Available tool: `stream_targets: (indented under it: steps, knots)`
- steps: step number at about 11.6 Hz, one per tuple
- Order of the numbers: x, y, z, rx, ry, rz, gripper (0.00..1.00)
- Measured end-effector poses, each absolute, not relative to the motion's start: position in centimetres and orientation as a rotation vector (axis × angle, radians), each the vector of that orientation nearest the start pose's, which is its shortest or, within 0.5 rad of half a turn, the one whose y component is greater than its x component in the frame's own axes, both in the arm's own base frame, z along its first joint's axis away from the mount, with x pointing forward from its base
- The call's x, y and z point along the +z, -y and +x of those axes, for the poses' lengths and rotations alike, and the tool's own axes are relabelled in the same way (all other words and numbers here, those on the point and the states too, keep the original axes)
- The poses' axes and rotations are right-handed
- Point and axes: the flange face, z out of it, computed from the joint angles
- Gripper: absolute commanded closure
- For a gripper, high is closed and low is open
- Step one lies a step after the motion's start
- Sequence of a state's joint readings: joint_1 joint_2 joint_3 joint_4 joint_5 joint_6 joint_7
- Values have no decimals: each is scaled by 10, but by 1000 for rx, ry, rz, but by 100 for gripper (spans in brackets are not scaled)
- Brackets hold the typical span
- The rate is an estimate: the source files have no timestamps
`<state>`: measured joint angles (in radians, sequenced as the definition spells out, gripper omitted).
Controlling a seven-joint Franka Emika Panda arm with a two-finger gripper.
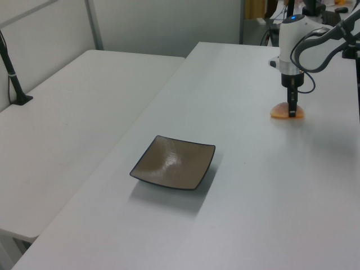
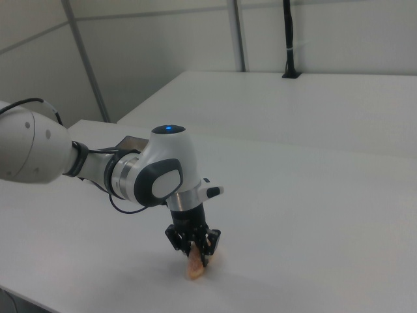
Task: Bread is placed on a ceramic plate
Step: 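Close the gripper on the bread roll and lift it, then carry the bread roll over the brown square plate and lower it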
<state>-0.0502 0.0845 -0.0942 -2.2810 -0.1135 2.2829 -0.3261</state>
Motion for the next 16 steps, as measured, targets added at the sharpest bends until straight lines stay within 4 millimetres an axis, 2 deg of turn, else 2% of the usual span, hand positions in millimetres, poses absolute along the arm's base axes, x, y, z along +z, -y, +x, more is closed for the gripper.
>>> stream_targets:
  steps: [3,4,5,7,10,12,13,14,16]
  knots:
    - [313,77,511,155,412,-3182,88]
    - [320,75,515,131,390,-3190,87]
    - [329,73,520,126,377,-3195,87]
    - [366,55,537,158,385,-3188,86]
    - [442,14,562,135,406,-3137,84]
    - [493,-14,576,50,442,-3099,84]
    - [513,-32,583,0,466,-3078,84]
    - [526,-54,592,-48,448,-3069,84]
    - [534,-103,613,-97,381,-3072,84]
